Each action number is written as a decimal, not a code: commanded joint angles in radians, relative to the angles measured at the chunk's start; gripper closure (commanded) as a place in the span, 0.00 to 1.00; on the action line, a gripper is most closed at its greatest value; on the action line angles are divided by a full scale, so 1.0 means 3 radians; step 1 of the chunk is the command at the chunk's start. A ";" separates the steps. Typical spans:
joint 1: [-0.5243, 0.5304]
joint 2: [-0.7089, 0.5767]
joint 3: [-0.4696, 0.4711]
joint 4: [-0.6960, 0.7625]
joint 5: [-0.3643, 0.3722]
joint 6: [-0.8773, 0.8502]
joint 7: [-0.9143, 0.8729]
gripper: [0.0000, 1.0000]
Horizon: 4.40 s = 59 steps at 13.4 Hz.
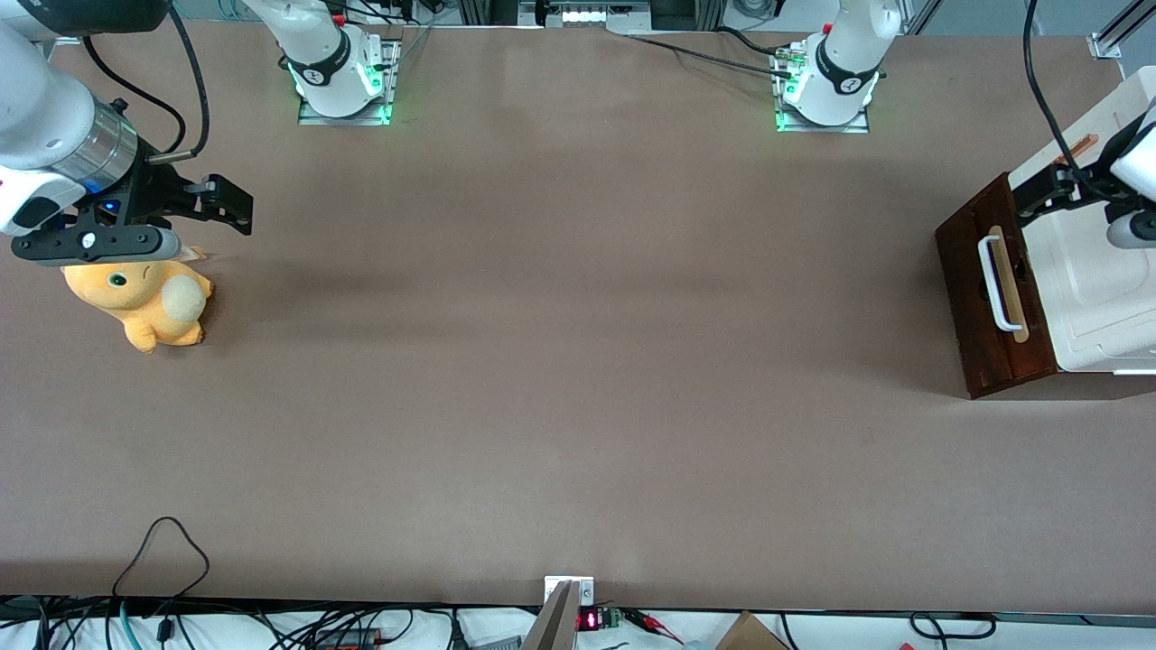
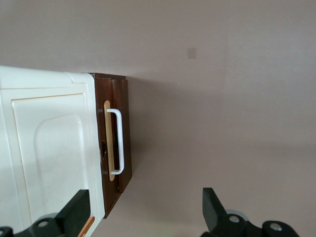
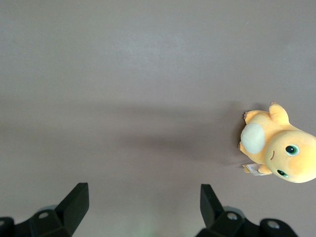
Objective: Open lower drawer with left arm only
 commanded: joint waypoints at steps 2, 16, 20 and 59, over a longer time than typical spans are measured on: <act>-0.0039 0.0101 -0.0151 -0.0027 0.0404 -0.0027 -0.0216 0.00; -0.0049 0.0541 -0.0933 -0.0671 0.2024 -0.0139 -0.1428 0.00; -0.0151 0.0883 -0.1087 -0.0747 0.2581 -0.0481 -0.1858 0.00; 0.0365 0.2106 -0.1051 -0.1520 0.4168 -0.0819 -0.3198 0.62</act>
